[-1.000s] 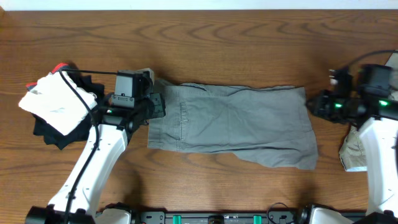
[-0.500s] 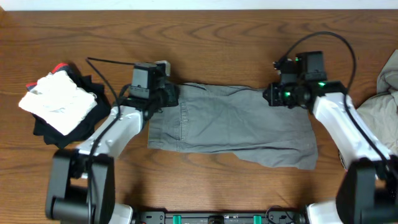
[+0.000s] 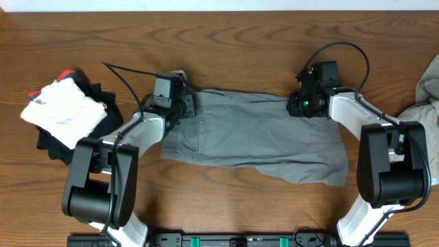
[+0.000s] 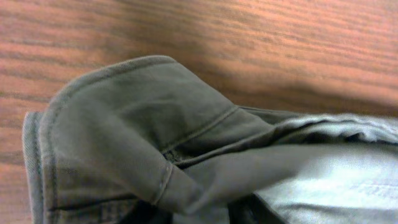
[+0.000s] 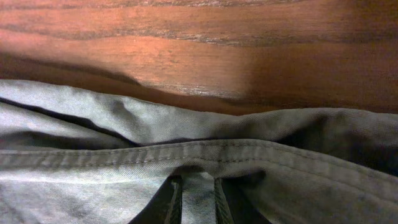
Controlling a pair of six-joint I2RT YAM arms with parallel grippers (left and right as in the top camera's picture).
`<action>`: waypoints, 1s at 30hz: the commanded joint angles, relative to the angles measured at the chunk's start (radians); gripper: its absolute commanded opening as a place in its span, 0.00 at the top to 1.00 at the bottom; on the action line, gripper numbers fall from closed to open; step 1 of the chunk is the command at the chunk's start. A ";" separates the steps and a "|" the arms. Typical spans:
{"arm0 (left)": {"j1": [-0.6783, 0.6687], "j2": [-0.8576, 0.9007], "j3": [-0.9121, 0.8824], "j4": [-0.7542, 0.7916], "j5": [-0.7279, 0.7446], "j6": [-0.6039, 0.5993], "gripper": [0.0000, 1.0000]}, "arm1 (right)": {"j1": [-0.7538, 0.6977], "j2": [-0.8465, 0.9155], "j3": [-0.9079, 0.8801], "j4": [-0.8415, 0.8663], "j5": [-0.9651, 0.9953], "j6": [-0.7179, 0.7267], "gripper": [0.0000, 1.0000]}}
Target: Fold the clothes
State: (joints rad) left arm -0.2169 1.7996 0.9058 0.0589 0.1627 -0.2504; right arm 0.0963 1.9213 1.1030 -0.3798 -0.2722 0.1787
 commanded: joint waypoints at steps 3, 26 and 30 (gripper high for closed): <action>0.004 0.021 0.017 0.039 -0.079 0.010 0.64 | -0.015 0.048 -0.002 -0.006 0.063 0.037 0.81; 0.133 -0.211 0.016 -0.247 -0.076 0.022 0.35 | -0.030 -0.322 0.022 -0.094 -0.017 -0.031 0.59; 0.167 -0.182 0.014 -0.308 0.013 0.022 0.29 | 0.058 -0.364 0.022 -0.168 -0.031 -0.031 0.59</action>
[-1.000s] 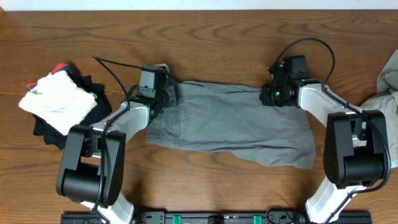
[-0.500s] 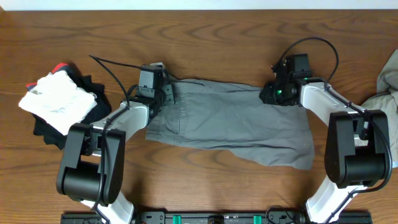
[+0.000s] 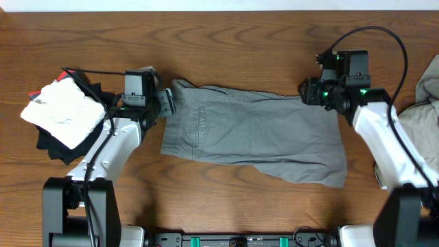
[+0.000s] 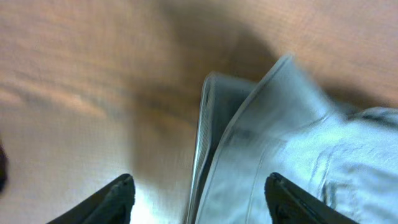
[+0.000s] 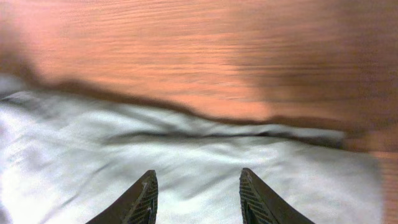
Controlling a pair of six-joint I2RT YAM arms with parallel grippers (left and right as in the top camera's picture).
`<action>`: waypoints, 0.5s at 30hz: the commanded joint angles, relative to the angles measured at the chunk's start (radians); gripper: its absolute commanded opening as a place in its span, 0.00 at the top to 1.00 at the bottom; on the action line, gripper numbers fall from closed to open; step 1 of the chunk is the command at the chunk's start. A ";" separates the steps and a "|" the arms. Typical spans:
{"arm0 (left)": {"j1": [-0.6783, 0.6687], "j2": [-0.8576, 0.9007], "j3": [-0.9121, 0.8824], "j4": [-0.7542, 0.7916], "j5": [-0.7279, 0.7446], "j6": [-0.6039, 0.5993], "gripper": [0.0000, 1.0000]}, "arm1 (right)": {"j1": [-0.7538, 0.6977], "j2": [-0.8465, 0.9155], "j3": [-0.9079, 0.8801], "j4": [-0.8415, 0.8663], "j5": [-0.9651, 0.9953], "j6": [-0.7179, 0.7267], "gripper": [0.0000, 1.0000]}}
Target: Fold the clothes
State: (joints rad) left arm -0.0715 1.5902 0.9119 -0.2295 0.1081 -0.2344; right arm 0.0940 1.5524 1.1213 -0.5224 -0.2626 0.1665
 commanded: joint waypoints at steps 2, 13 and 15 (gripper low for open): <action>0.042 0.050 0.008 -0.032 0.129 0.006 0.25 | 0.108 0.014 0.002 -0.057 -0.041 -0.018 0.59; 0.100 0.204 0.008 -0.035 0.389 0.026 0.23 | 0.298 0.173 0.002 -0.061 -0.042 0.001 0.60; 0.099 0.225 0.008 -0.037 0.435 0.033 0.23 | 0.317 0.214 0.002 -0.056 -0.043 0.001 0.61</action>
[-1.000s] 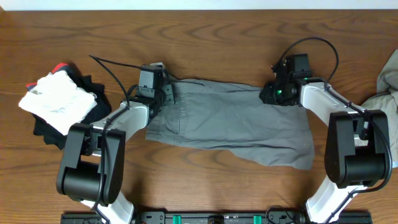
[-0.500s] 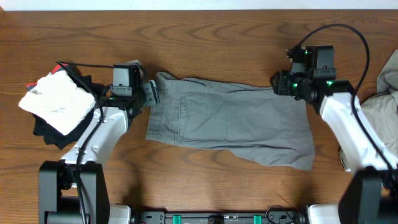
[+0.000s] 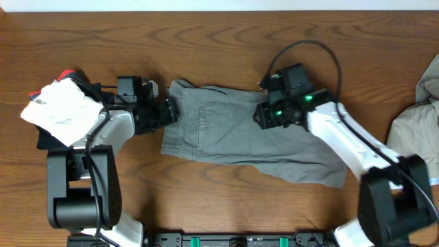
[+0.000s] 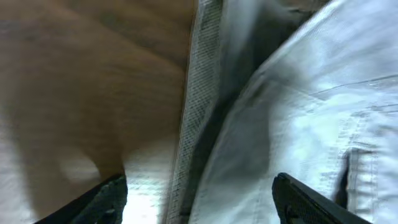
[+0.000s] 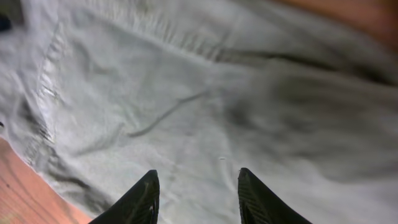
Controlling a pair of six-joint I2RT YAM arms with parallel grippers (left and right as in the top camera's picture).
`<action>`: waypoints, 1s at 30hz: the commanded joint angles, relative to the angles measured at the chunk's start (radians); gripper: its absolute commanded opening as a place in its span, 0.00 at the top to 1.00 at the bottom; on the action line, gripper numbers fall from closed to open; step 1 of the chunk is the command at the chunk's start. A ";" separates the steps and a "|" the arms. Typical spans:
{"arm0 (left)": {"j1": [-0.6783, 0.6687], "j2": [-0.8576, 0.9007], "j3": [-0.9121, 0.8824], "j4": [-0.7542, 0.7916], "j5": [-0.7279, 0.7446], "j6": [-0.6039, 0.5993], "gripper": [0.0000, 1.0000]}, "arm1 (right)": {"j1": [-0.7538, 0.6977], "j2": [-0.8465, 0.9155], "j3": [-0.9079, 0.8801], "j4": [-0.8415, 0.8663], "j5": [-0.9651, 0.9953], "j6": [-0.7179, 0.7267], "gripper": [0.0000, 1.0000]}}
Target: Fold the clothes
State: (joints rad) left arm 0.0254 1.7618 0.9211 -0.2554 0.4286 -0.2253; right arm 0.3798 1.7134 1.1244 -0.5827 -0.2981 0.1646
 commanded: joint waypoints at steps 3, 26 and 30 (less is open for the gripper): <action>0.003 0.076 -0.001 -0.023 0.149 0.027 0.26 | 0.054 0.120 -0.002 0.008 -0.006 0.002 0.61; 0.006 0.076 0.000 -0.082 0.163 0.055 0.94 | 0.062 0.213 -0.002 0.023 -0.011 -0.005 0.62; 0.034 0.030 0.000 -0.122 0.164 0.057 0.94 | 0.062 0.213 0.003 0.030 -0.024 -0.004 0.64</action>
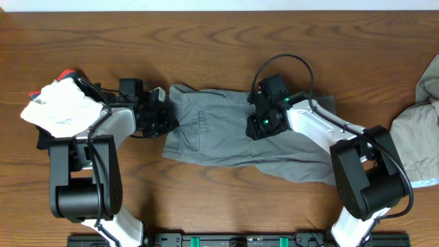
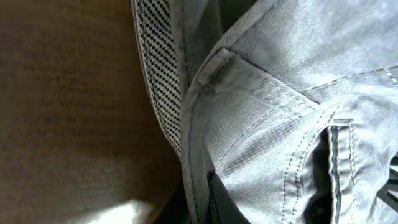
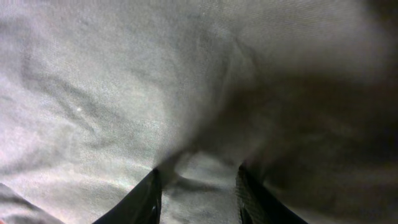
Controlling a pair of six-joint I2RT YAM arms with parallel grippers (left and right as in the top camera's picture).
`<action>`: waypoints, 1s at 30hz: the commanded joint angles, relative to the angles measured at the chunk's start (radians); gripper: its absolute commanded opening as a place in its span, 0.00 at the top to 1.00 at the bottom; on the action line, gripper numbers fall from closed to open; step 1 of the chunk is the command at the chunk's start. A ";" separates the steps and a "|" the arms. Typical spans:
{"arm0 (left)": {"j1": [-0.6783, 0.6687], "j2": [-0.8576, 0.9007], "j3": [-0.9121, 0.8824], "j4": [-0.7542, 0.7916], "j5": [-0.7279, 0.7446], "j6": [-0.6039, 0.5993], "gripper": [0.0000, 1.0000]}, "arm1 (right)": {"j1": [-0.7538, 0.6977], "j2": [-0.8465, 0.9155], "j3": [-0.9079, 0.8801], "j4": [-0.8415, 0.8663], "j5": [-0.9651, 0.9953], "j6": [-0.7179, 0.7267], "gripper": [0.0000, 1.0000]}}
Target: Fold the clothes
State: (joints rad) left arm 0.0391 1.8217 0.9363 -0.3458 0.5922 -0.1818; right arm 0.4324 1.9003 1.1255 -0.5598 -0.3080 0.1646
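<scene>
A pair of grey shorts (image 1: 226, 140) lies spread across the middle of the wooden table (image 1: 219, 34), waistband to the left. My left gripper (image 1: 164, 118) is at the waistband's left edge. In the left wrist view it (image 2: 199, 200) is shut on the waistband hem (image 2: 186, 124), beside a checked inner lining. My right gripper (image 1: 258, 126) rests on the middle of the shorts. In the right wrist view it (image 3: 199, 194) is open, fingers (image 3: 147, 199) pressed into the cloth with a small bulge of fabric between them.
A pile of white and black clothes (image 1: 62, 113) with a bit of red lies at the left, close to my left arm. A beige garment (image 1: 418, 123) hangs in at the right edge.
My left gripper was open at the waistband edge and is now shut on it. My right gripper, still open, has come down from above the shorts' middle onto the cloth.
First both grippers were shut on the shorts' far edge, one near each end. Then both stood open, clear of the cloth at its two ends. Then the left was at the waistband and the right over the middle. Now the left grips the waistband and the right presses the middle.
</scene>
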 commanded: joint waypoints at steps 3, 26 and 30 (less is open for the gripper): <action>0.036 -0.089 -0.016 -0.064 0.003 0.014 0.94 | 0.009 0.026 0.001 0.007 -0.014 0.022 0.65; 0.037 -0.567 -0.014 -0.182 0.126 0.028 0.94 | 0.223 0.026 0.001 0.206 -0.051 0.201 0.64; 0.037 -0.624 -0.014 -0.192 0.126 0.028 0.94 | 0.234 0.026 0.001 0.247 -0.048 0.211 0.64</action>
State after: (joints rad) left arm 0.0711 1.2461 0.9207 -0.5385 0.6830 -0.1741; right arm 0.6514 1.9141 1.1252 -0.3290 -0.3645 0.3378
